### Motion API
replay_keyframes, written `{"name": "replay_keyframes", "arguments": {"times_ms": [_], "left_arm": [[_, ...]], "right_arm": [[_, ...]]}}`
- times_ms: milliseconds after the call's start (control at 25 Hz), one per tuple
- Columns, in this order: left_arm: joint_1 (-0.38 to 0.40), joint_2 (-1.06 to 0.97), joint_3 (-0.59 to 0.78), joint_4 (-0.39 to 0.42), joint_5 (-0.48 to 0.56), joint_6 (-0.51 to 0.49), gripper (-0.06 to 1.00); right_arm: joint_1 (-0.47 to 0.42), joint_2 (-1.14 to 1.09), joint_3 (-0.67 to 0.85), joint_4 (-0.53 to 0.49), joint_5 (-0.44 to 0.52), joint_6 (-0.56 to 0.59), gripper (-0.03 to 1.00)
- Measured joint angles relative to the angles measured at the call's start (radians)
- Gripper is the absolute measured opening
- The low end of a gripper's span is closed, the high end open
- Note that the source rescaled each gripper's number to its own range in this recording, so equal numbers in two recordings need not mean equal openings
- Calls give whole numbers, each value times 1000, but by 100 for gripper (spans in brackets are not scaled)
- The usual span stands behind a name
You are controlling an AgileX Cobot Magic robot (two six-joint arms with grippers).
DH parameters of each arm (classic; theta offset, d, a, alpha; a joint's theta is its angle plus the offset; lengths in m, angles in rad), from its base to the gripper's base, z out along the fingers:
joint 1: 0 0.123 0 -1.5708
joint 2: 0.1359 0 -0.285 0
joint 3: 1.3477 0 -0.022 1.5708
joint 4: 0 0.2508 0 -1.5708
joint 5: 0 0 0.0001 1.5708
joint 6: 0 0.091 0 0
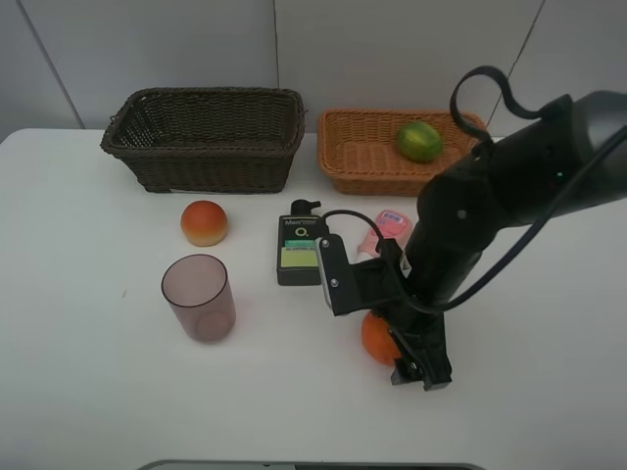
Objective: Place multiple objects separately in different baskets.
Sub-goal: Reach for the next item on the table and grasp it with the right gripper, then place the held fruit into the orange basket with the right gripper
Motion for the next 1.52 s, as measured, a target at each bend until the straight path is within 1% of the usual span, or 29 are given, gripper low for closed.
{"name": "replay_keyframes", "arguments": {"times_ms": [40, 80, 120, 160, 1120, 1240, 1320, 1400, 1520], "left_arm": [[0, 0, 0, 0, 0, 0, 92], [0, 0, 0, 0, 0, 0, 92], [0, 0, 0, 0, 0, 0, 92], [0, 0, 0, 0, 0, 0, 92], [0, 0, 0, 0, 0, 0, 92], [0, 0, 0, 0, 0, 0, 92], [0, 0, 0, 0, 0, 0, 92], [0, 0, 0, 0, 0, 0, 92], [0, 0, 0, 0, 0, 0, 92]], "right_arm": [[0, 1, 0, 0, -2, 0, 91], [0, 1, 0, 0, -4, 0, 83], [0, 1, -1, 0, -5, 0, 72], [0, 1, -1, 0, -5, 0, 69], [0, 1, -4, 1, 0, 0, 69], [0, -2, -43, 24, 55, 15, 69], [0, -8, -94, 49, 110, 46, 69], [-7, -11, -150, 65, 169, 96, 69], [-35, -12, -236, 72, 236, 238, 69]]}}
